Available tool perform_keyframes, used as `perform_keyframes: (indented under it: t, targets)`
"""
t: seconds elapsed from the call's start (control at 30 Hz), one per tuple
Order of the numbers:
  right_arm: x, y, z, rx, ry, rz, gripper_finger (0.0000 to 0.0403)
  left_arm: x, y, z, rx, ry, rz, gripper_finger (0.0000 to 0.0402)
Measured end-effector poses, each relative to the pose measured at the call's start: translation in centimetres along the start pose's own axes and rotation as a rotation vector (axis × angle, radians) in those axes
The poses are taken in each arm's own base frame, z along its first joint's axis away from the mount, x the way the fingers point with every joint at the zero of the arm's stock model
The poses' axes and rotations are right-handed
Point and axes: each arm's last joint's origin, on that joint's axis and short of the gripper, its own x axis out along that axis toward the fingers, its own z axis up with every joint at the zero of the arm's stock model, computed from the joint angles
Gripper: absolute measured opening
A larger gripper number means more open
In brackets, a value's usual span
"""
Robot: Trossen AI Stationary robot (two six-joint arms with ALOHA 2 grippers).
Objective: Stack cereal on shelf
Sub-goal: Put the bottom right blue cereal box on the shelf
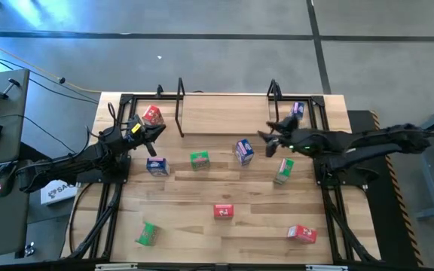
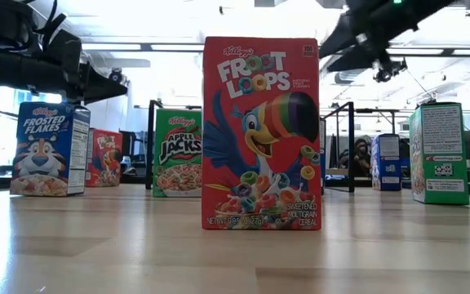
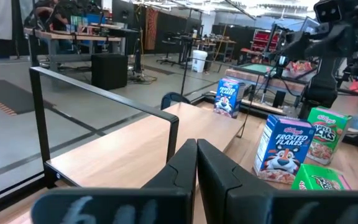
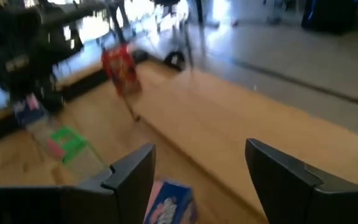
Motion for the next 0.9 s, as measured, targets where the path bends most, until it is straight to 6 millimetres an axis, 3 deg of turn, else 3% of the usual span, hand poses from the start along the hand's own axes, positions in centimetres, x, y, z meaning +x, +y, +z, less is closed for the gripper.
perform_keyframes:
  t: [0.23, 0.4, 0.67, 0.9]
  targets:
    - [3.9, 3.7, 0.3, -0.052, 0.280, -0.020, 0.0241, 0.0, 0.0, 0.0, -0.007, 0.000, 0.000, 0.0005]
    - [6.1, 5.2, 1.7, 0.024, 0.450, -0.106, 0.0241, 0.0, 0.0, 0.0, -0.007, 0.001, -0.001, 0.0005]
    - [9.5, 5.7, 2.8, 0.109, 0.703, -0.298, 0.0241, 0.0, 0.0, -0.2, -0.006, 0.018, 0.002, 0.0005]
    - [12.4, 5.8, 2.1, 0.149, 0.826, -0.319, 0.0241, 0.0, 0.0, -0.2, -0.005, 0.023, 0.002, 0.0005]
